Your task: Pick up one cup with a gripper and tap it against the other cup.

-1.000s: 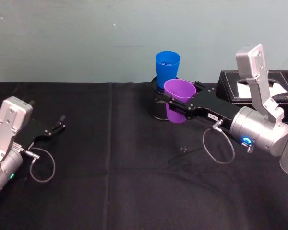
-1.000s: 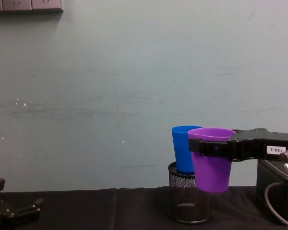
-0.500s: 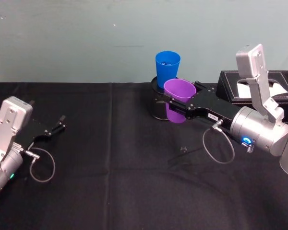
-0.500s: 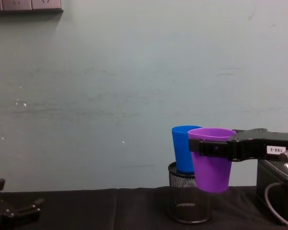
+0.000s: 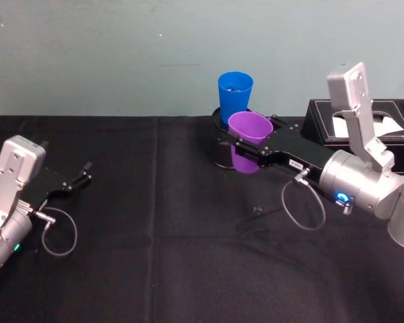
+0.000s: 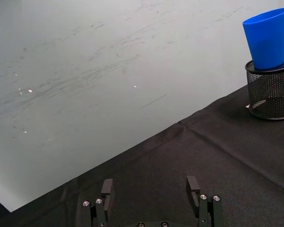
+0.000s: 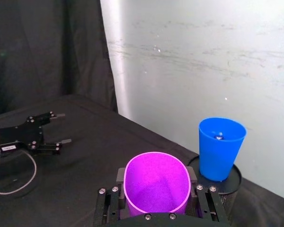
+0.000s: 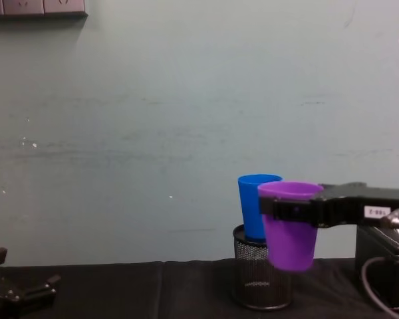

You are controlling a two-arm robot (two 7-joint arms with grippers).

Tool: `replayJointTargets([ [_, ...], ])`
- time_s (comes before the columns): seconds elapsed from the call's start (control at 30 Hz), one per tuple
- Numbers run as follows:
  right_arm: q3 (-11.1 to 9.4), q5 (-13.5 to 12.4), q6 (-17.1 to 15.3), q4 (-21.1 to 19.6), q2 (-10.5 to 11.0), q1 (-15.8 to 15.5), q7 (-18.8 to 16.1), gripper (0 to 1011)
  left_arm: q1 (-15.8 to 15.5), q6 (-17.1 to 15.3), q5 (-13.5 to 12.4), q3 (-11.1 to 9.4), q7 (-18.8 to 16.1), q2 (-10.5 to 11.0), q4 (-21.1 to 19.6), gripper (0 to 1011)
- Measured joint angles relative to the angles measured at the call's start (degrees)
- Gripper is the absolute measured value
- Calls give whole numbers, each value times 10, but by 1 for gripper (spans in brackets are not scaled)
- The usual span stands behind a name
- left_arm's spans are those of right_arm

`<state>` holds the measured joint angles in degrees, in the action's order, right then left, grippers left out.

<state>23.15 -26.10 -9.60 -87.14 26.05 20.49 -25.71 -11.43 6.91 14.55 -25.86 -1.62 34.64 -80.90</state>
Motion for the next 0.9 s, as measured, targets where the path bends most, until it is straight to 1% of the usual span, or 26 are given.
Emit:
replayJointTargets([
  [0.03,0,0,0,0,0,0,0,723,0,0,0,0,0,0,0,1000],
  [0.13,5,1,1,17,-9,4,5,723,0,0,0,0,0,0,0,1000],
  [0.2,11,7,7,40,-21,12,12,723,0,0,0,0,0,0,0,1000],
  [0.27,12,9,9,45,-23,14,13,723,0,0,0,0,0,0,0,1000],
  [0.4,16,27,31,80,-41,29,22,723,0,0,0,0,0,0,0,1000],
  [0.6,13,48,65,123,-65,49,31,723,0,0,0,0,0,0,0,1000],
  [0.77,8,56,75,153,-81,64,33,723,0,0,0,0,0,0,0,1000],
  [0.9,3,59,76,178,-96,80,32,723,0,0,0,0,0,0,0,1000],
])
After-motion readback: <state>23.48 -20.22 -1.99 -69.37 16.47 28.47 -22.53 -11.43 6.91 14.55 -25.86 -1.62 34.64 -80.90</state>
